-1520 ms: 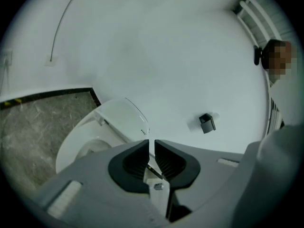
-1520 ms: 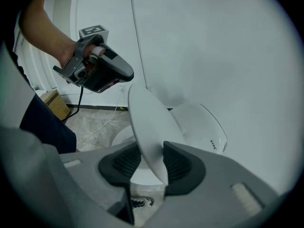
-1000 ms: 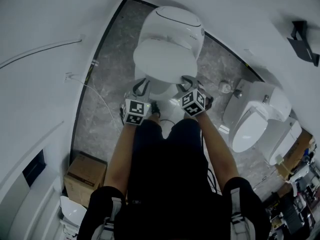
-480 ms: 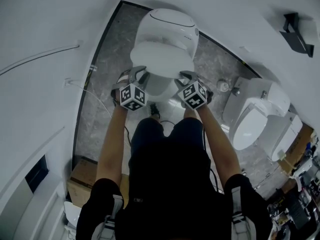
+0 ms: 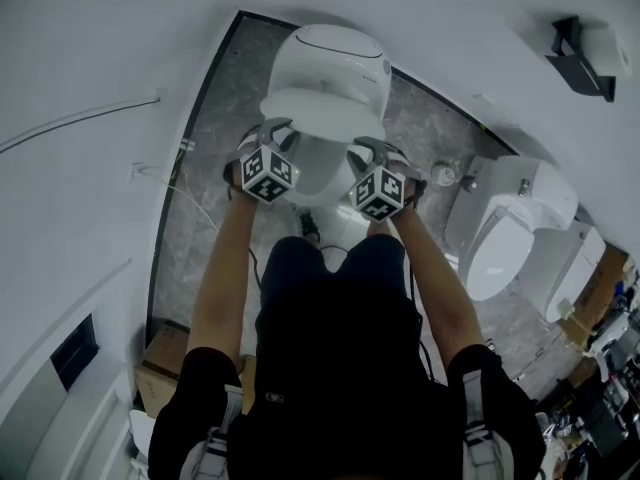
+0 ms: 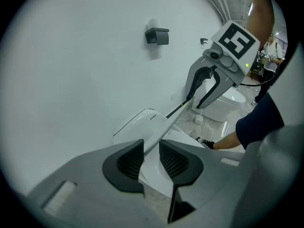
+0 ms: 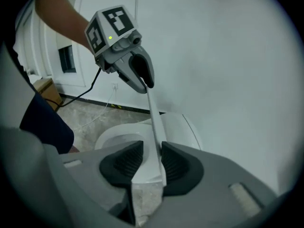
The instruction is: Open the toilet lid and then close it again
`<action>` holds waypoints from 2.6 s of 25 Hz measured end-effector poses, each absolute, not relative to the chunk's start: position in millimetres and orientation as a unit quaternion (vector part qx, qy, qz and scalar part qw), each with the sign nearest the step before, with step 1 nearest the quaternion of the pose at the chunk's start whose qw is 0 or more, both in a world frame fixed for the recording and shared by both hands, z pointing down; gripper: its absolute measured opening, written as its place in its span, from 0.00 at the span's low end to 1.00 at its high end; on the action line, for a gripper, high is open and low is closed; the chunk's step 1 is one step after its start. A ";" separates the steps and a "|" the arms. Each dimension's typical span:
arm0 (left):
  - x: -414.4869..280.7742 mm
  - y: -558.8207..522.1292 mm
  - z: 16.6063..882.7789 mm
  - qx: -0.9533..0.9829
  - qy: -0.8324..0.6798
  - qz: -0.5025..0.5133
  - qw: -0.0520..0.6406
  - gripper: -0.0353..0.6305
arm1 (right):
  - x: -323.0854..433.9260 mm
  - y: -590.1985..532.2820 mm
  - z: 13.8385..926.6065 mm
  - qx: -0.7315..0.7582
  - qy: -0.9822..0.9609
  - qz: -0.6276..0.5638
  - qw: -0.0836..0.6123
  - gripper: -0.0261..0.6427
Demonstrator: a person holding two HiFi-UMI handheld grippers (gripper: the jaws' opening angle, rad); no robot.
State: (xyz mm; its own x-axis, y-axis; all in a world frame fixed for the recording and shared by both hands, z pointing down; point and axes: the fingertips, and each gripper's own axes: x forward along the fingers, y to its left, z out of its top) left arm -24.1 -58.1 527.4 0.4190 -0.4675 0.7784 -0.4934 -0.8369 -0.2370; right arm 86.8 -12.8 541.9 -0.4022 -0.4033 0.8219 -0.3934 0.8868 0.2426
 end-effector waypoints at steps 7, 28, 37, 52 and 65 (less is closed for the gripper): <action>-20.6 -68.1 524.5 0.841 -0.288 0.457 0.025 0.21 | 81.4 -33.1 540.6 0.222 -0.835 -0.048 0.501 0.10; -106.3 48.2 527.7 0.787 -0.449 0.387 0.170 0.18 | 104.8 -127.5 519.2 0.242 -0.851 -0.019 0.465 0.08; -101.6 86.0 539.2 0.784 -0.451 0.328 0.271 0.14 | 113.7 -166.8 518.1 0.265 -0.845 0.011 0.465 0.09; -95.7 97.2 534.0 0.780 -0.450 0.327 0.286 0.14 | 126.1 -218.3 521.1 0.286 -0.823 0.029 0.491 0.10; -87.7 96.5 530.4 0.789 -0.442 0.322 0.281 0.14 | 139.5 -206.1 502.5 0.322 -0.825 0.028 0.462 0.20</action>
